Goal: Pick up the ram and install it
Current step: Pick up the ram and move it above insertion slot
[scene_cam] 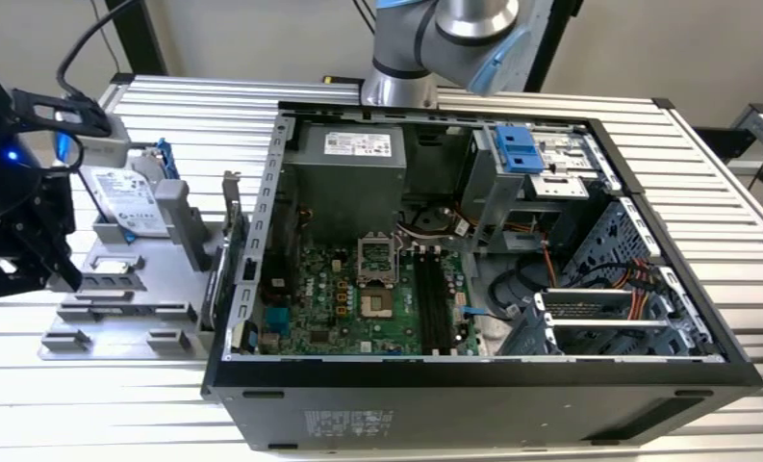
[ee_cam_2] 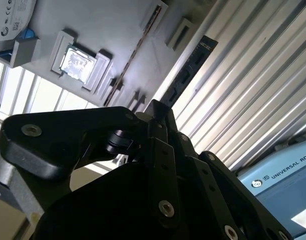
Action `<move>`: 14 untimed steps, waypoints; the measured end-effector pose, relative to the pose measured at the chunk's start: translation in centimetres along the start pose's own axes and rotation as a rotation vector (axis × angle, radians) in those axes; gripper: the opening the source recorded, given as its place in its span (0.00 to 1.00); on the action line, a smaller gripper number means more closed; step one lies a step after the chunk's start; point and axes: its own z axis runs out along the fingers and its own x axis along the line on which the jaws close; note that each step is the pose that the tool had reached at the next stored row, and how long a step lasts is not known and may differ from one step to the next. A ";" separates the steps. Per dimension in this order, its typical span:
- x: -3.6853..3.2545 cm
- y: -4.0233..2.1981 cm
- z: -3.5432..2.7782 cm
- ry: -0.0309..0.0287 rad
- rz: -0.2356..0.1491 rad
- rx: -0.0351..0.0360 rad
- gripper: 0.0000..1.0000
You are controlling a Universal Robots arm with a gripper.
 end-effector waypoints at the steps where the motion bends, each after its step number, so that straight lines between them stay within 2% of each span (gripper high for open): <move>1: 0.00 0.00 -0.10 0.0000 0.000 0.0000 0.00; 14: -0.04 0.02 -1.27 0.0000 0.000 -0.0001 0.00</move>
